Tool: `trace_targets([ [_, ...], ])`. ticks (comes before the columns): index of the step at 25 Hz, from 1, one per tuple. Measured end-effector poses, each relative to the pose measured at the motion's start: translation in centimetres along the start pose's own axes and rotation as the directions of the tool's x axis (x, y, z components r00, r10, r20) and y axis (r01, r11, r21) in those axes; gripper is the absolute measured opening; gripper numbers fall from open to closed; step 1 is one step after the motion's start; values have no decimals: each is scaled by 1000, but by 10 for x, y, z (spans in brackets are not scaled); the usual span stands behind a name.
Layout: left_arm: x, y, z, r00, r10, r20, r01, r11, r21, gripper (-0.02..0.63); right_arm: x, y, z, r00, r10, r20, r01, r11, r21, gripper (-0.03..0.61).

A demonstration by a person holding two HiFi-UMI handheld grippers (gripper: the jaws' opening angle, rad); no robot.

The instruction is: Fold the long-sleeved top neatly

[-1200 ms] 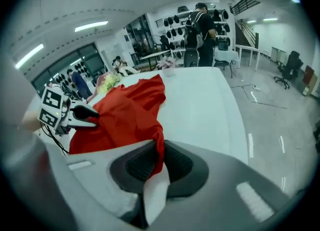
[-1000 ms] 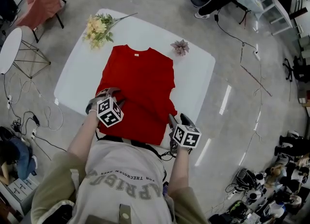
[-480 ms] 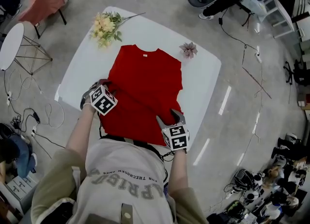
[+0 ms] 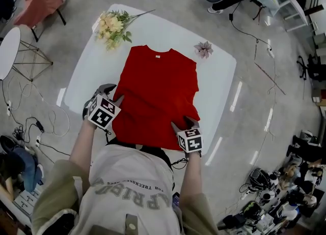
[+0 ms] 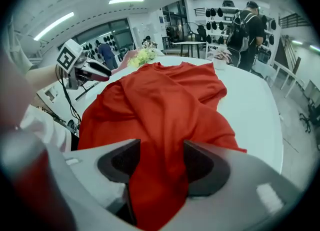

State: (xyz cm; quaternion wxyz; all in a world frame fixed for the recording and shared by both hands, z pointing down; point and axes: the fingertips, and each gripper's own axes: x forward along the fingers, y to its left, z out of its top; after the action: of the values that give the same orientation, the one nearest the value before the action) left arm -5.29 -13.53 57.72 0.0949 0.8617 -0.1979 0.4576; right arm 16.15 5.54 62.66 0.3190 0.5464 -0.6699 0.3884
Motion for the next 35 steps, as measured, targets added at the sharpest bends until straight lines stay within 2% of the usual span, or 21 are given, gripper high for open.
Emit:
trace_targets([
  [4, -18, -22, -3, 998, -41, 37, 40, 998, 44, 186, -25, 8, 24, 995, -28, 99, 33, 998, -49, 258],
  [8, -36, -51, -38, 999, -38, 34, 37, 999, 30, 186, -51, 21, 23, 988, 3, 156, 16, 993, -118, 258],
  [14, -54, -149, -124, 997, -34, -62, 36, 999, 26, 256, -82, 33, -36, 983, 67, 173, -35, 983, -181, 258],
  [17, -51, -192, -148, 996, 14, -93, -10, 999, 40, 295, -93, 34, -70, 984, 84, 157, -44, 970, -241, 258],
  [20, -37, -216, -164, 990, 88, -109, -84, 996, 41, 310, -99, 35, -99, 984, 103, 146, -58, 957, -283, 258],
  [26, -16, -217, -179, 963, 233, -133, -237, 972, -14, 310, -95, 40, -128, 987, 99, 125, -48, 931, -362, 258],
  [28, -13, -212, -187, 949, 270, -160, -281, 959, -48, 310, -94, 44, -131, 989, 87, 122, -37, 930, -367, 258],
  [31, -3, -201, -198, 929, 315, -196, -332, 941, -61, 310, -87, 48, -131, 992, 69, 110, -24, 929, -370, 258],
  [35, 10, -183, -200, 903, 384, -191, -402, 913, -66, 309, -77, 45, -125, 994, 11, 110, 34, 916, -400, 256],
])
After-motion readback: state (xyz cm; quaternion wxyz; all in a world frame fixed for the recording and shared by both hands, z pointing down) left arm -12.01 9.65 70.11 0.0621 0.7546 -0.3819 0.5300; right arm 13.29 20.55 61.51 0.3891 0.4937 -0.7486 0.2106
